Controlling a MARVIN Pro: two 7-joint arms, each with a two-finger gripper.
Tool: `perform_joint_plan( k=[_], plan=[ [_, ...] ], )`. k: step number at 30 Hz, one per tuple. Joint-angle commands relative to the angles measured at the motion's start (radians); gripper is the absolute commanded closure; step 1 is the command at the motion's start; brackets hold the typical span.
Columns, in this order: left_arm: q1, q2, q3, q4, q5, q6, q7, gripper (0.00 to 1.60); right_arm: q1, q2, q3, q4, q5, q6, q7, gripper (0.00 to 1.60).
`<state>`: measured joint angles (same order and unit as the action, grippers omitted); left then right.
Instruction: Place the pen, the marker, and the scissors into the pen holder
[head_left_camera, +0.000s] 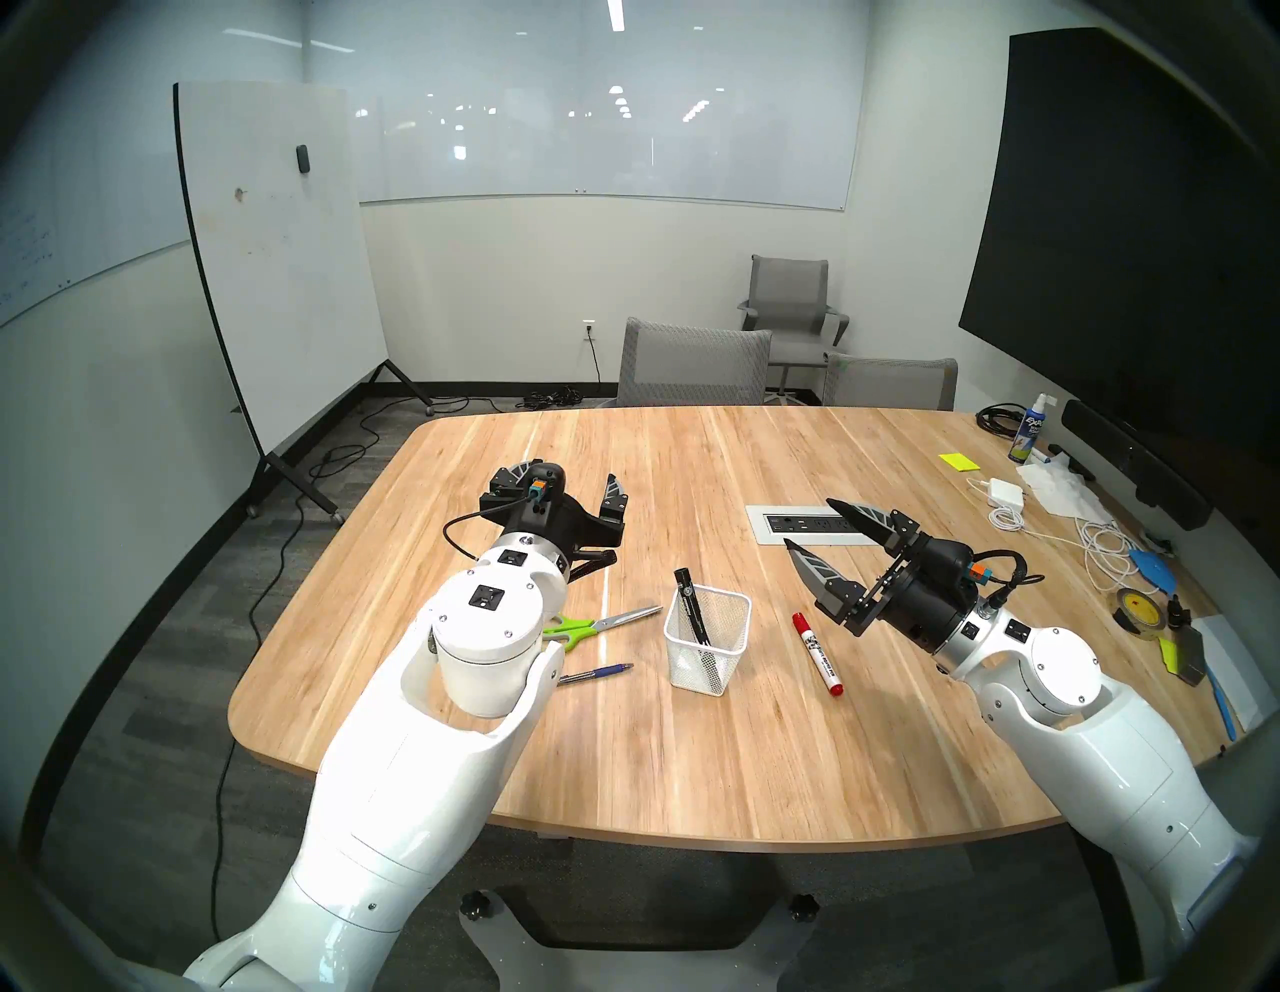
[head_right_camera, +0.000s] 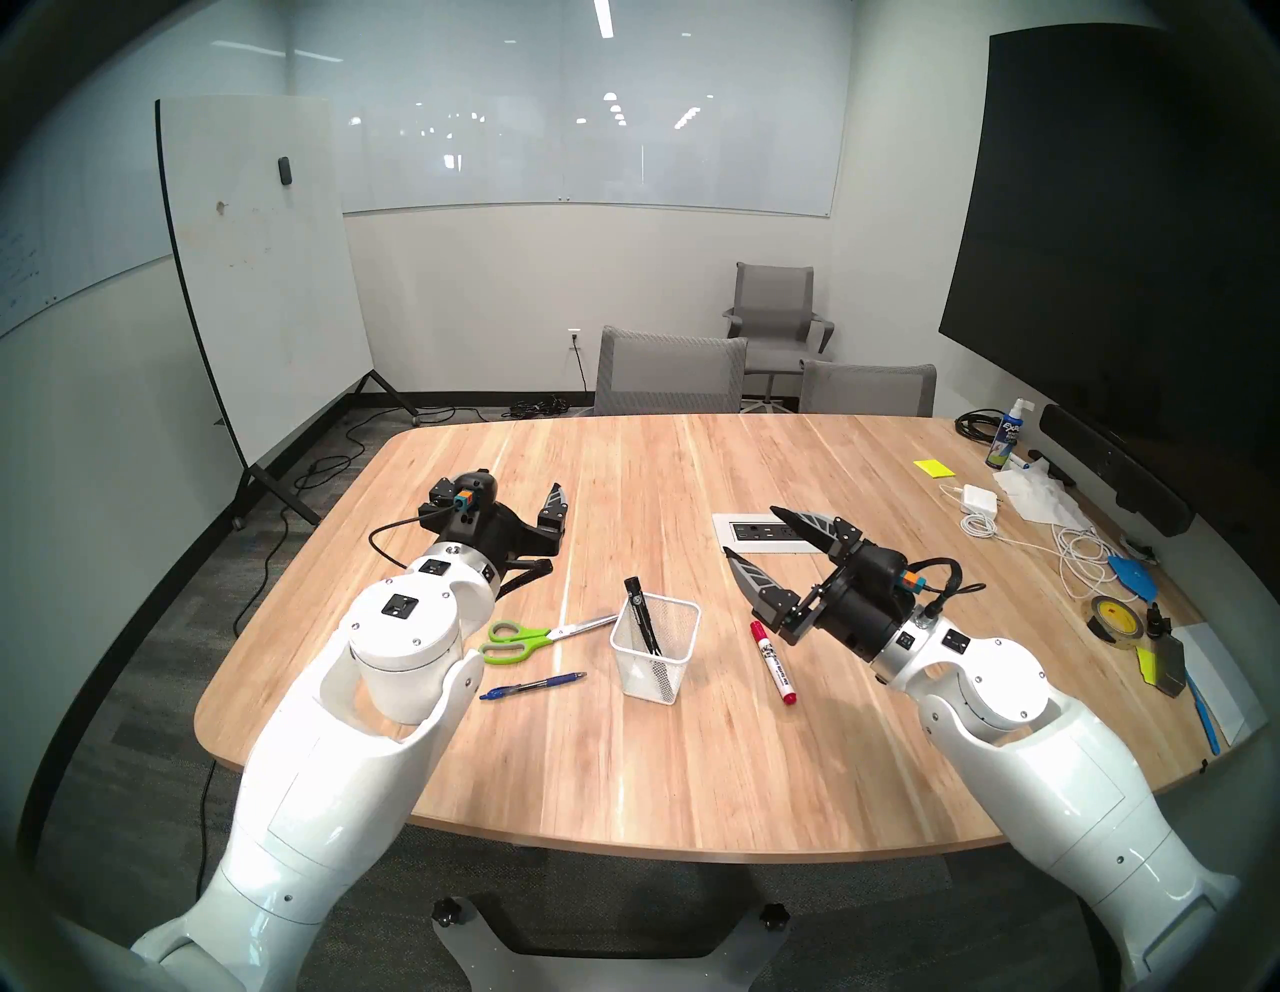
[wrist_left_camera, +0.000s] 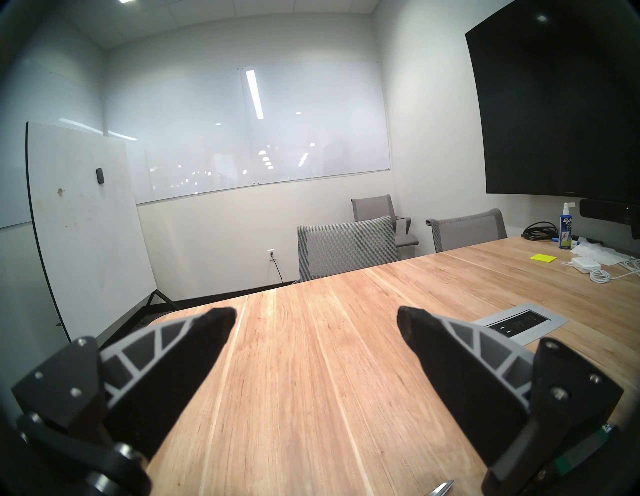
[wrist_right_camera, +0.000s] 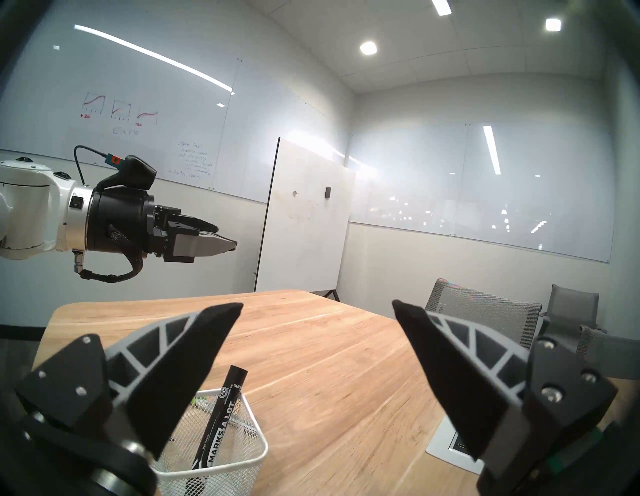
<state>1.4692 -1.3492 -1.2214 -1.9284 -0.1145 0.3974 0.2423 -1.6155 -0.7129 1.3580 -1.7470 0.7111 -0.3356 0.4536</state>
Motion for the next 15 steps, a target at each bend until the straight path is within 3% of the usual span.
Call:
perform_joint_plan(
  k=[1,15],
  plan=[
    [-0.01,-0.003,-0.003,-0.019,0.001,-0.007,0.001,0.0,-0.005,0.009,0.021,-0.024,-0.011,-0.003,-0.026,0.0],
    [-0.01,-0.003,-0.003,-0.019,0.001,-0.007,0.001,0.0,-0.075,0.046,0.048,-0.051,0.003,0.004,-0.039,0.0]
  ],
)
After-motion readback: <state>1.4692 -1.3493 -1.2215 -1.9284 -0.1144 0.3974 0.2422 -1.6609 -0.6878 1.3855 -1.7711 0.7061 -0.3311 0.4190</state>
